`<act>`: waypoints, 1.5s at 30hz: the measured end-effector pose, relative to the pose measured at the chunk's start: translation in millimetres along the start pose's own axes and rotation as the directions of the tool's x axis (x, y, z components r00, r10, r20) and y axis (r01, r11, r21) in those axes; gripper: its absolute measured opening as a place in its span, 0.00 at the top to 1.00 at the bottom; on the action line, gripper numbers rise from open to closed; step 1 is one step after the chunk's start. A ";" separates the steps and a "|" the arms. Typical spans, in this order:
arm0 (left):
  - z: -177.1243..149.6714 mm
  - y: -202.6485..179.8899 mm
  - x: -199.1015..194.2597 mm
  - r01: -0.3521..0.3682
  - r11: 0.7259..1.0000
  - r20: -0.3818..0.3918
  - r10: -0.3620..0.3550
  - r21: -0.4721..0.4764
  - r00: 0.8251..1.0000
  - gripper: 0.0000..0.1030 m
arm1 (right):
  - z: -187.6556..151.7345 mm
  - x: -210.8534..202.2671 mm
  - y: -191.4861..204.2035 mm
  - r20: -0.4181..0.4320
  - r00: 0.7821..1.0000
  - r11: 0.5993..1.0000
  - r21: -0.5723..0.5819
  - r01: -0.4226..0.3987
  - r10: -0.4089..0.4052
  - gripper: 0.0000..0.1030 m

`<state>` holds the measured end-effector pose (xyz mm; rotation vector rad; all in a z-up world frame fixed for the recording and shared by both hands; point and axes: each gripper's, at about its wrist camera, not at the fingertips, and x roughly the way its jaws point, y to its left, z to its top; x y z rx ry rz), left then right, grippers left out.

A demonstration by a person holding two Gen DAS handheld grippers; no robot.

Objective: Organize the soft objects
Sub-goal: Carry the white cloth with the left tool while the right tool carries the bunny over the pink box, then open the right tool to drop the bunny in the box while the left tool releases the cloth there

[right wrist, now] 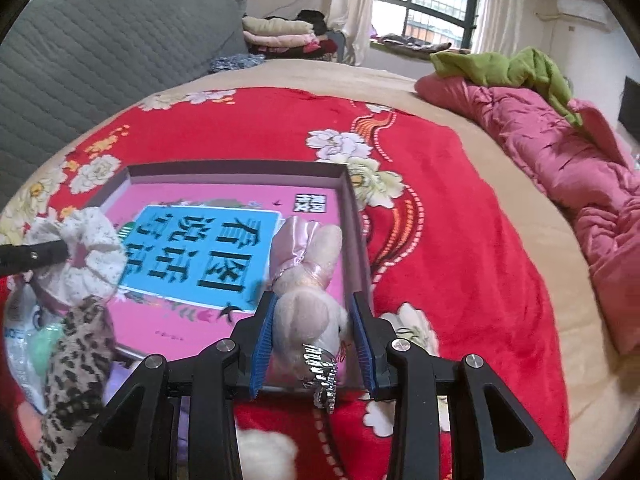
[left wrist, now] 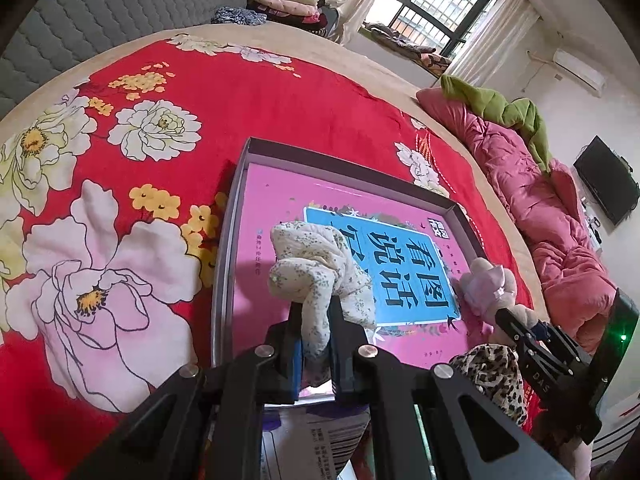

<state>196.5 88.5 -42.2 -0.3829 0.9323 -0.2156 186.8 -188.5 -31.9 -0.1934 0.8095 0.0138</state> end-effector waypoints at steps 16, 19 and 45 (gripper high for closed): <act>-1.7 0.4 0.6 0.000 1.000 -0.003 0.000 -0.001 1.000 0.90 | -2.1 0.8 1.9 0.018 1.000 1.000 0.004 -0.013 0.013 0.57; -1.6 0.0 0.9 0.002 1.000 -0.004 -0.002 0.000 1.000 0.90 | -3.4 -2.2 1.1 0.024 1.000 1.000 0.011 -0.020 0.020 0.50; -0.5 4.5 -3.3 0.008 1.000 -0.019 -0.008 -0.018 1.000 0.90 | -15.3 -28.9 -25.4 0.052 0.998 0.996 0.081 -0.036 0.032 0.42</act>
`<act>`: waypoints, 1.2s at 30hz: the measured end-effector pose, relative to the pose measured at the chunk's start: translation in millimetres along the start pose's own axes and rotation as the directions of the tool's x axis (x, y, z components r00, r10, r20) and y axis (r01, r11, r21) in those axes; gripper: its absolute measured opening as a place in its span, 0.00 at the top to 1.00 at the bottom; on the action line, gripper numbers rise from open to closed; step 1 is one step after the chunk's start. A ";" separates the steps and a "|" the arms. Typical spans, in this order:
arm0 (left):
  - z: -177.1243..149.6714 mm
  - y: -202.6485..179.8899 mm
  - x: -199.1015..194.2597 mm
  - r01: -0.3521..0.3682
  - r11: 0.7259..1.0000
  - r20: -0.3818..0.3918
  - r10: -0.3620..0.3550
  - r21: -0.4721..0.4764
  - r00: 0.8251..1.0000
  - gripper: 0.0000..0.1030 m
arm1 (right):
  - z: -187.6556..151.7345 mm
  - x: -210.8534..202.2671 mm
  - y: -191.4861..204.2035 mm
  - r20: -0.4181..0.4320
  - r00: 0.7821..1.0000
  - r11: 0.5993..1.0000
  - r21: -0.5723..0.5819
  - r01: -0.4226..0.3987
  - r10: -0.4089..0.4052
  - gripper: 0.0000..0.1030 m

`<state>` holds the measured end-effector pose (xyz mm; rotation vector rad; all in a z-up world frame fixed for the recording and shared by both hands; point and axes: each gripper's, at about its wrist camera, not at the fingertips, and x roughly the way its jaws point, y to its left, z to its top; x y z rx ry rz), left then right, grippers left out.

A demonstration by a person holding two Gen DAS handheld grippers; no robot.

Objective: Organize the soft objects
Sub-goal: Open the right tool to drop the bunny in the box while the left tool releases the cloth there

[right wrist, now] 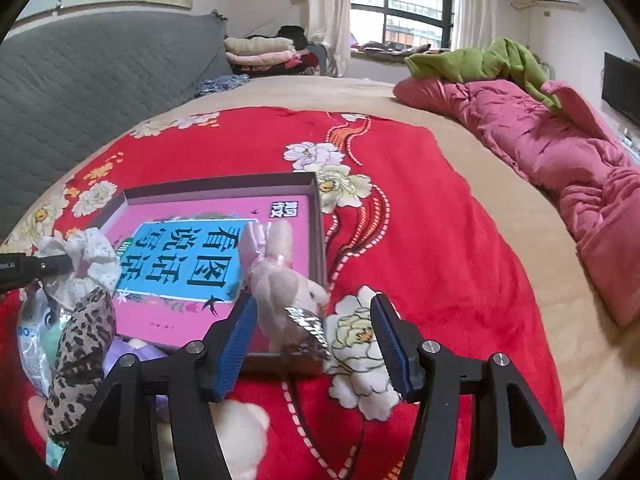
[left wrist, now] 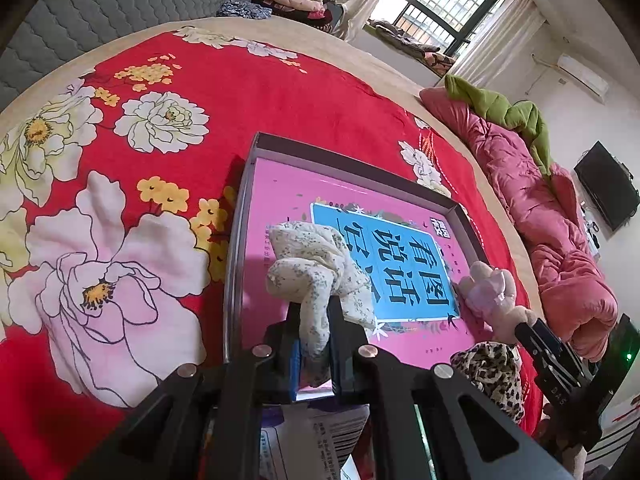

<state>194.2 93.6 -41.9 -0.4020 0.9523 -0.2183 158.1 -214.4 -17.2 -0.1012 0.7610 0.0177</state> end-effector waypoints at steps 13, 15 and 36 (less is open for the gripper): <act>-0.6 -0.7 2.4 0.001 1.000 -0.005 -0.001 0.001 1.000 0.90 | 15.7 29.2 27.0 -0.001 1.000 0.998 -0.063 -0.015 0.015 0.71; -0.8 -0.4 2.9 -0.004 1.000 -0.006 0.004 0.003 1.000 0.89 | 16.2 34.9 28.4 -0.016 1.000 0.998 -0.065 -0.005 0.004 0.71; 1.6 -3.5 -18.4 -0.030 0.998 0.090 0.025 0.053 0.996 0.48 | 9.7 -1.4 5.0 0.033 0.999 1.000 0.014 -0.019 0.018 0.48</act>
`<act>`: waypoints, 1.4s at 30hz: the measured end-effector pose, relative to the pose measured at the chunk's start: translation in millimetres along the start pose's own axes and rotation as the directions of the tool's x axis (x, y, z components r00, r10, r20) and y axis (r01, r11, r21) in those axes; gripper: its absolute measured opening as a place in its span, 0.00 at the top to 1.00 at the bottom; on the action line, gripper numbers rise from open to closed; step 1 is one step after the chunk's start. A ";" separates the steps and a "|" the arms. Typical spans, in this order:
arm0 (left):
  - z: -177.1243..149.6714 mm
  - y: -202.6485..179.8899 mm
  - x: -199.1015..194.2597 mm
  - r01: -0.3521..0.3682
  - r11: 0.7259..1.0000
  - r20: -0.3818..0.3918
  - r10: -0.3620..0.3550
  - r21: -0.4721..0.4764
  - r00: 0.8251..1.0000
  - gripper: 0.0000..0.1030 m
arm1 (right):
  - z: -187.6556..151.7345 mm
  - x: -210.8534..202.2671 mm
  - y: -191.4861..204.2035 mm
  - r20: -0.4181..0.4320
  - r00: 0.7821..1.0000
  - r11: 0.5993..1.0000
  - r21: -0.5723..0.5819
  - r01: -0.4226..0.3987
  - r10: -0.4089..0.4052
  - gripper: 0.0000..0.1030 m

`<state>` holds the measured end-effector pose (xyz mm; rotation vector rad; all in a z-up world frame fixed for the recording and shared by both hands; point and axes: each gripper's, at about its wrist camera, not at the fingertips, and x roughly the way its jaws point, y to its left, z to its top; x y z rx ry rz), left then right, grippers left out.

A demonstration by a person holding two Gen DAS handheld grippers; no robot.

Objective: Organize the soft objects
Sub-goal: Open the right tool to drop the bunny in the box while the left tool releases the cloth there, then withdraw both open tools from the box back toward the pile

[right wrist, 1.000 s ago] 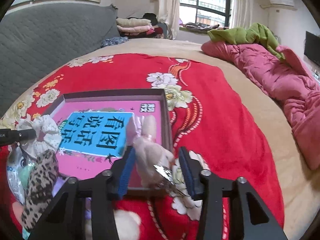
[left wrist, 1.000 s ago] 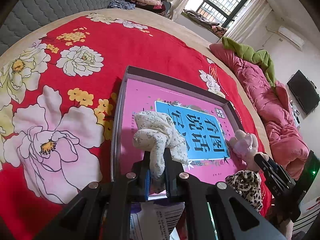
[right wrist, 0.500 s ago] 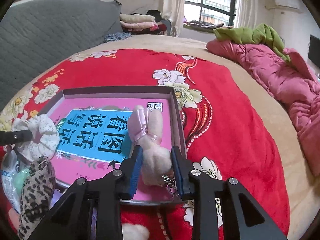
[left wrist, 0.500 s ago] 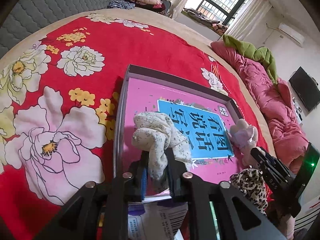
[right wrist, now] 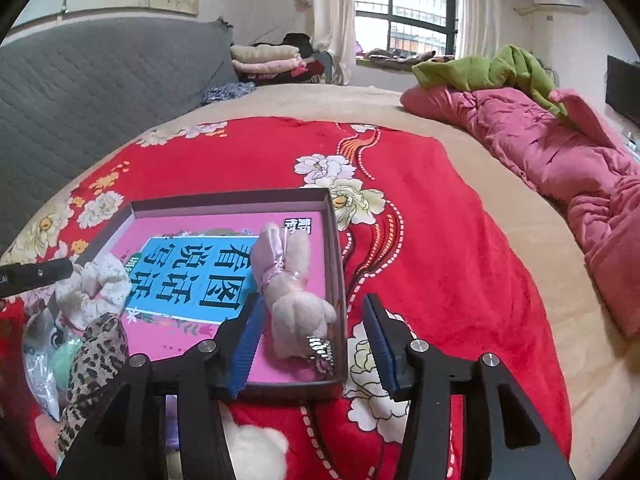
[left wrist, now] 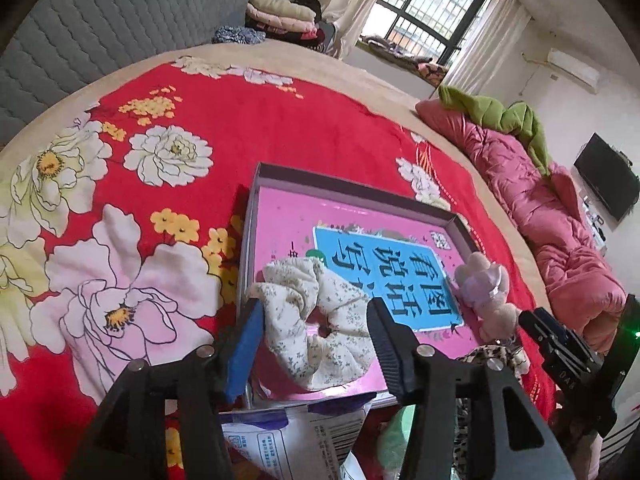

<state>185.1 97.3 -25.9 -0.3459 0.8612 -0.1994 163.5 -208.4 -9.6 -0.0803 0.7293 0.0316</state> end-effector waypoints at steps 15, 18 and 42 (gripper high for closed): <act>-12.5 -13.9 -30.5 -0.027 0.996 0.048 0.023 0.082 0.999 0.39 | -7.5 -17.0 -3.1 0.007 1.000 1.000 0.011 0.004 -0.004 0.39; -16.1 -14.9 -39.1 -0.040 0.996 0.068 0.035 0.084 0.997 0.38 | -8.9 -20.5 -1.8 0.015 1.000 1.000 0.007 -0.001 0.001 0.38; -26.7 -13.8 -84.0 -0.102 0.995 0.078 0.101 0.005 0.992 0.38 | -8.2 -52.2 -15.2 0.108 0.993 0.998 0.025 -0.053 0.050 0.28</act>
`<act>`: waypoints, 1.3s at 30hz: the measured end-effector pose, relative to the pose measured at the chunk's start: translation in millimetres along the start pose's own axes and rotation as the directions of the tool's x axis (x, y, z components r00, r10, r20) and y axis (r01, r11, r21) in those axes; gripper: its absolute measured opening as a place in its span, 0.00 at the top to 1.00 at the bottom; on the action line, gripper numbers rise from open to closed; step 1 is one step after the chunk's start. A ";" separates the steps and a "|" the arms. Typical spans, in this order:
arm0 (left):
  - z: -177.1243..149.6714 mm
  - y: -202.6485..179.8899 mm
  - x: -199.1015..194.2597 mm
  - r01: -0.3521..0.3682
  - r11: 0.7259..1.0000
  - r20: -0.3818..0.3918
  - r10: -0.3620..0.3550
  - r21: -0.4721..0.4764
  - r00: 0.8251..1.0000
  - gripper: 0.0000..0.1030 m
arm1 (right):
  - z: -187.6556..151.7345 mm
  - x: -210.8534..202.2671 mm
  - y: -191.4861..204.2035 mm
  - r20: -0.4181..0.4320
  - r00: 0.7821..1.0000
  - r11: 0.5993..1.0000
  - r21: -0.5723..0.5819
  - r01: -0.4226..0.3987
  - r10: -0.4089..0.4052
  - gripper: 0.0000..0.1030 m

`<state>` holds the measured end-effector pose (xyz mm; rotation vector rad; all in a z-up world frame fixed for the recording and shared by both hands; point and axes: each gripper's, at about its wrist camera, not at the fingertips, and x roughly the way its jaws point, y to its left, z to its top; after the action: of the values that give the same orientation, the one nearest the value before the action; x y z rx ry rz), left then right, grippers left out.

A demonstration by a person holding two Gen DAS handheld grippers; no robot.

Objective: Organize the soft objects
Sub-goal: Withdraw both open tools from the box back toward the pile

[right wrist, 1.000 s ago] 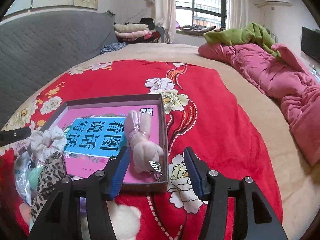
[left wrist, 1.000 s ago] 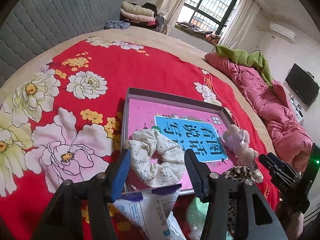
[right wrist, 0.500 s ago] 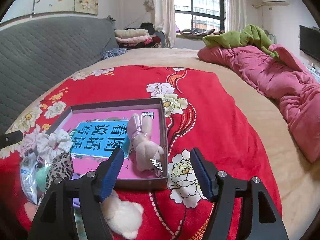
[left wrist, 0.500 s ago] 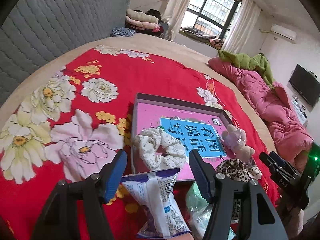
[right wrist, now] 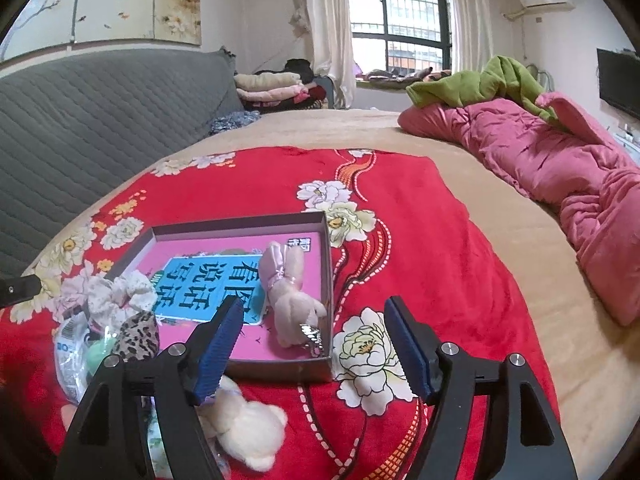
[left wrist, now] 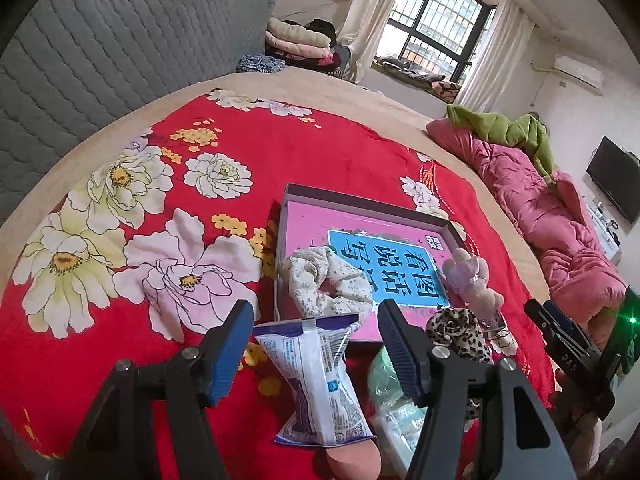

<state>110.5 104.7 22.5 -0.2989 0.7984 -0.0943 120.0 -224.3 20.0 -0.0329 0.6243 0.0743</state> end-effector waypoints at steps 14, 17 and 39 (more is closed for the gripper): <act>-6.2 -8.8 -15.0 0.011 1.000 -0.015 -0.011 0.002 1.000 0.38 | 1.0 -26.9 15.2 0.057 0.997 0.997 -0.054 -0.054 0.057 0.26; -8.7 -9.2 -19.0 0.011 1.000 -0.017 -0.011 0.005 1.000 0.38 | -2.7 -33.3 19.7 0.056 0.996 0.995 -0.069 -0.067 0.071 0.26; -53.1 -18.4 -23.8 0.023 1.000 -0.137 -0.019 0.022 0.990 0.38 | -30.2 -65.8 35.2 0.016 0.996 0.988 -0.130 -0.086 0.089 0.26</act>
<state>56.3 79.6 9.5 -0.2812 0.9298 -0.1450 46.4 -194.8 33.7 -0.1297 0.5983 0.1996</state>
